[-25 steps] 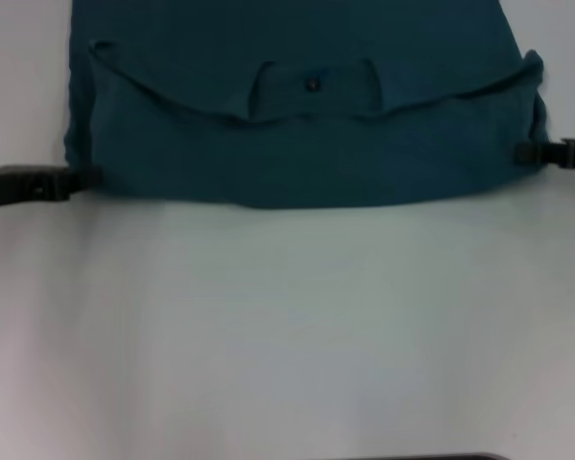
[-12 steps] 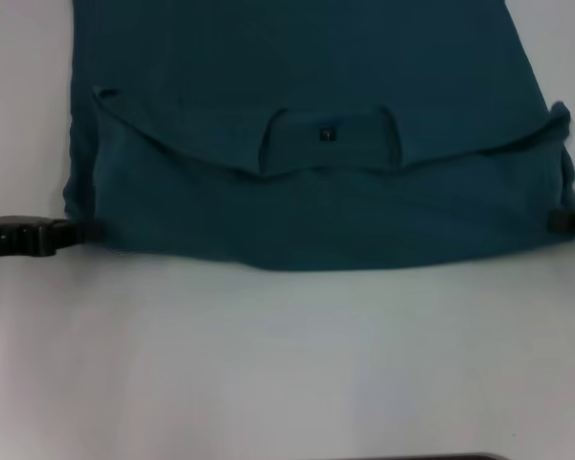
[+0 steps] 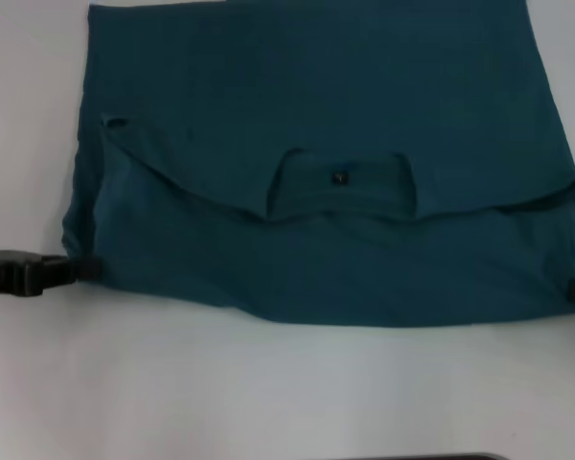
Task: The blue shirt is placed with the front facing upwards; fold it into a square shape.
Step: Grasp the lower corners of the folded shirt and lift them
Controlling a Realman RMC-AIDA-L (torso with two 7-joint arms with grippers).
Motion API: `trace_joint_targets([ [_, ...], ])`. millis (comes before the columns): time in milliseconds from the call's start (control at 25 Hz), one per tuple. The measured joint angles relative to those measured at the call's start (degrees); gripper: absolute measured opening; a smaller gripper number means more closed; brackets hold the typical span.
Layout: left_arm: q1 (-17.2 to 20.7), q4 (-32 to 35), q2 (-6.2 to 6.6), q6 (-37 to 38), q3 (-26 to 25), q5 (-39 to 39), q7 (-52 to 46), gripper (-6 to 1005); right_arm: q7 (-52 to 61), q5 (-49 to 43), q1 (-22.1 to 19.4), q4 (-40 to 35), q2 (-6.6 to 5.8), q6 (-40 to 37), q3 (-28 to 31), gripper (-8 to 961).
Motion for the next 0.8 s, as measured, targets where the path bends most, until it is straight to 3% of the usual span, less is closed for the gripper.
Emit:
trace_joint_targets([
  [800,4.43,-0.14,0.59,8.57,-0.24,2.04,2.83,-1,-3.45,-0.28,-5.65,0.78,0.32,4.57,2.66,36],
])
